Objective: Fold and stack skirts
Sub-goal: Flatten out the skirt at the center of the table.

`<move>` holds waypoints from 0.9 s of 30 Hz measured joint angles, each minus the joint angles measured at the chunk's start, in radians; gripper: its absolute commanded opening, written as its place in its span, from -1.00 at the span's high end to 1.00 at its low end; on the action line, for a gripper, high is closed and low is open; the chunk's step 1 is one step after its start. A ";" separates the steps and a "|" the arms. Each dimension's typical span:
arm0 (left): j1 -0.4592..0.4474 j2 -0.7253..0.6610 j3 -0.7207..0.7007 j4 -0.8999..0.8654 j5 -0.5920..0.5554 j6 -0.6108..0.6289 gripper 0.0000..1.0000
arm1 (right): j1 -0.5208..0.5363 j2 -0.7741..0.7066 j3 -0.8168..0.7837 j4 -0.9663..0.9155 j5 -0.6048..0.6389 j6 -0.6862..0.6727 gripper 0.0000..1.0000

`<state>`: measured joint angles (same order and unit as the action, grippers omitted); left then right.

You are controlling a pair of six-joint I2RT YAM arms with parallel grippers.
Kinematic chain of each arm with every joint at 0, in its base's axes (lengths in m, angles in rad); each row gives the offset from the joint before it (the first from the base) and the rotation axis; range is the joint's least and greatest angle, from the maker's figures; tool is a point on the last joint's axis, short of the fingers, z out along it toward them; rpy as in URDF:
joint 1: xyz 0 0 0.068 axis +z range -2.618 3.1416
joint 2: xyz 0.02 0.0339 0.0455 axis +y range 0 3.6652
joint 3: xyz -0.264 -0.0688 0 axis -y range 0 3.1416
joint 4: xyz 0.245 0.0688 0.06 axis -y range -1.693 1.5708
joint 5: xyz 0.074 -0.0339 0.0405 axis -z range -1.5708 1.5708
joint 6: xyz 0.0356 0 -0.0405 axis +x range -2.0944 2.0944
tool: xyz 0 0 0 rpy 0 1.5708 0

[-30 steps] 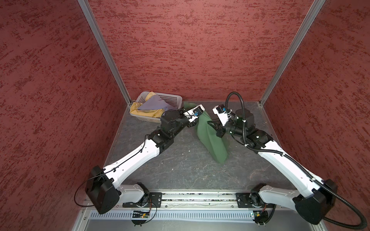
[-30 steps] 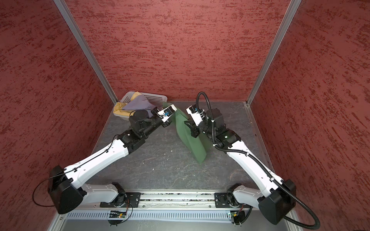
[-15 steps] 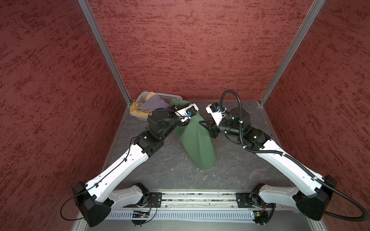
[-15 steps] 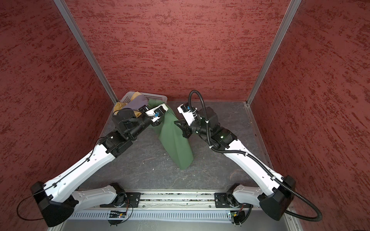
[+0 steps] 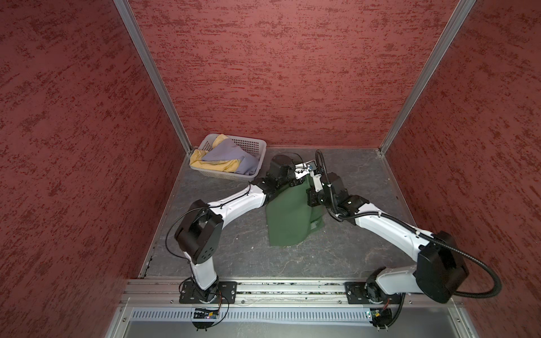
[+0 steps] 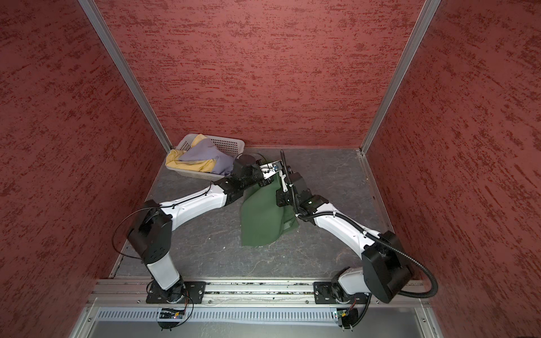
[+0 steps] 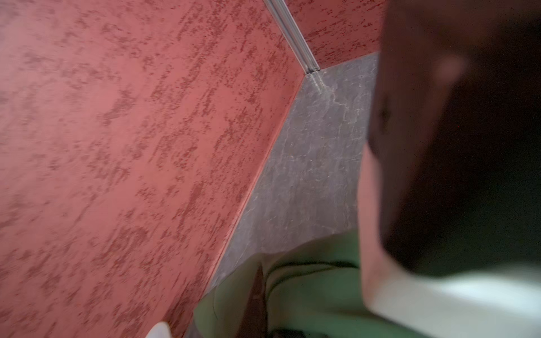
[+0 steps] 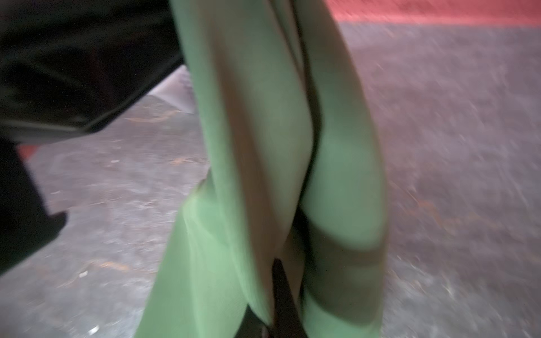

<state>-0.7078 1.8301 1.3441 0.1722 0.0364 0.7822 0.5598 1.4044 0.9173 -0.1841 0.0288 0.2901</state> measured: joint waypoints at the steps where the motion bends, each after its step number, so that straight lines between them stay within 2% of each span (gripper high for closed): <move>1: -0.007 0.036 0.018 0.014 0.000 -0.007 1.00 | -0.016 0.008 -0.014 0.011 0.009 0.017 1.00; 3: -0.017 0.097 0.053 0.038 0.000 -0.021 0.95 | -0.043 0.017 -0.041 0.036 0.020 0.047 1.00; 5: -0.022 0.138 0.079 0.064 0.000 -0.034 0.44 | -0.069 0.023 -0.069 0.062 0.021 0.071 1.00; 7: -0.027 0.167 0.095 0.094 -0.003 -0.058 0.01 | -0.092 0.027 -0.092 0.082 0.021 0.096 1.00; 9: -0.028 0.181 0.100 0.123 -0.009 -0.080 -0.62 | -0.117 0.033 -0.116 0.098 0.018 0.123 1.00; 11: -0.026 0.182 0.100 0.146 -0.016 -0.102 -0.97 | -0.134 0.037 -0.136 0.108 0.014 0.143 1.00; 16: -0.022 0.179 0.097 0.187 -0.045 -0.148 -0.99 | -0.158 0.041 -0.158 0.114 -0.005 0.177 1.00; 17: -0.022 0.172 0.086 0.186 -0.054 -0.156 -0.99 | -0.162 0.041 -0.158 0.114 -0.010 0.179 0.93; 21: -0.030 0.085 -0.026 0.167 -0.107 -0.176 -0.99 | -0.170 0.041 -0.154 0.108 -0.028 0.159 0.27; 24: -0.057 -0.013 -0.114 0.117 -0.155 -0.192 -0.99 | -0.172 0.041 -0.108 0.053 -0.024 0.110 -0.06; 27: -0.108 -0.125 -0.192 0.058 -0.196 -0.220 -0.99 | -0.173 0.039 -0.030 0.013 -0.002 0.035 -0.25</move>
<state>-0.8162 1.7050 1.1519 0.2306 -0.1600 0.5617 0.3870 1.4429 0.8875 -0.1711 0.0273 0.3256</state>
